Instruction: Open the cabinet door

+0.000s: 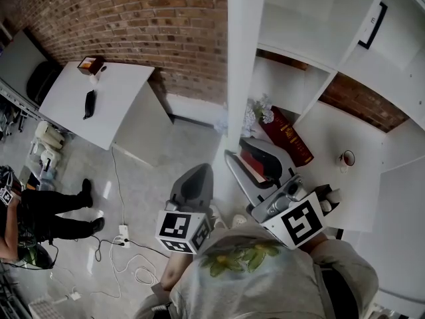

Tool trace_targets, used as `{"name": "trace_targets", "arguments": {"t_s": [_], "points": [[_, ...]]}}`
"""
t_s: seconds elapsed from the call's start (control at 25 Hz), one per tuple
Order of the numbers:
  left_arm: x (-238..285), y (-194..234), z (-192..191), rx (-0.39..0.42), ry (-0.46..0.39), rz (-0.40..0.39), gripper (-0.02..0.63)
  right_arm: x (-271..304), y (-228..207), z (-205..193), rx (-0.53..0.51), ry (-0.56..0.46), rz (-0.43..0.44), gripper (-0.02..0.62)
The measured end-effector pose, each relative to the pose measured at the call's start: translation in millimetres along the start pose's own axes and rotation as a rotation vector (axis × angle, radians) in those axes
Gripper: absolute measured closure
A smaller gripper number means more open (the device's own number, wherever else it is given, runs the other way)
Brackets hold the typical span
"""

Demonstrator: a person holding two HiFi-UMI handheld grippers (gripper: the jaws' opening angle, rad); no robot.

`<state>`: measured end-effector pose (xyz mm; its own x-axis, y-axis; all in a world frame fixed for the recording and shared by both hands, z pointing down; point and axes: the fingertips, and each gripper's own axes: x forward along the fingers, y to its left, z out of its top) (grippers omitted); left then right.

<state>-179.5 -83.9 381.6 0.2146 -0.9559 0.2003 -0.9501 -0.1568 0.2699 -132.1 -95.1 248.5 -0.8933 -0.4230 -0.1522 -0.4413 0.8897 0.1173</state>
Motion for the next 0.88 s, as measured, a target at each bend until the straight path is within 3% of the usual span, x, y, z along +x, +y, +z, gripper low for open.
{"name": "trace_targets", "arguments": {"t_s": [0.88], "points": [[-3,13,2,0.008,0.01,0.032,0.595,13,10,-3,-0.008,-0.008,0.037,0.505]]}}
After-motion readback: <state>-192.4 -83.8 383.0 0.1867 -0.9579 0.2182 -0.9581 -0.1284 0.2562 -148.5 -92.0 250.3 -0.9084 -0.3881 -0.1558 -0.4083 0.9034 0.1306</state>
